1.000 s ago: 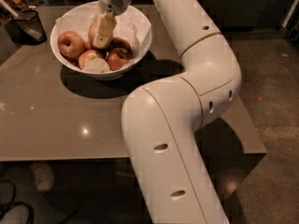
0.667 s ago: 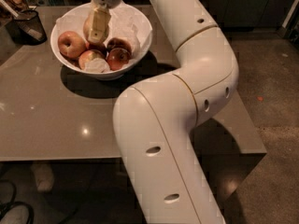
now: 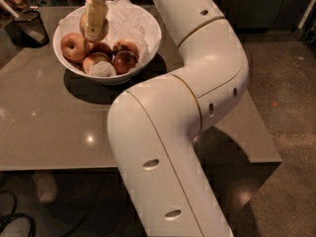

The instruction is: Pick apple from white bowl

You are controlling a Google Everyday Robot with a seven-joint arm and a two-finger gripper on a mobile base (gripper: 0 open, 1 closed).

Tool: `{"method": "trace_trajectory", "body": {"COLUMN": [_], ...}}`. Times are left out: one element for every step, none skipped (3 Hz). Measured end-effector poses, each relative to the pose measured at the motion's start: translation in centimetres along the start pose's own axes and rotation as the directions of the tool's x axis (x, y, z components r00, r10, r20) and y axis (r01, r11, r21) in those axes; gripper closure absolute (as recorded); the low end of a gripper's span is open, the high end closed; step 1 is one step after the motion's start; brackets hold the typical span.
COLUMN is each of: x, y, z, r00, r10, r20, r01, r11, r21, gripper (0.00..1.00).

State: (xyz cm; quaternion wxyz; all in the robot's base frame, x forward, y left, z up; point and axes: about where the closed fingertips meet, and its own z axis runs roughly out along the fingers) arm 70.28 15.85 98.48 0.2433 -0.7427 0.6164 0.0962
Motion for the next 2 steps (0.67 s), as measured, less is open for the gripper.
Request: {"method": "trace_trajectory", "body": {"x": [-2.3, -2.75], "y": [0.75, -0.07], "z": [-3.65, -3.23], "r00": [1.0, 0.999], "r10": [-0.024, -0.023], "r20": [0.021, 0.036], "r01": [0.023, 0.021], "r11": [0.9988, 0.9975], "r21": [0.043, 0.068], "gripper": [1.0, 1.0]}}
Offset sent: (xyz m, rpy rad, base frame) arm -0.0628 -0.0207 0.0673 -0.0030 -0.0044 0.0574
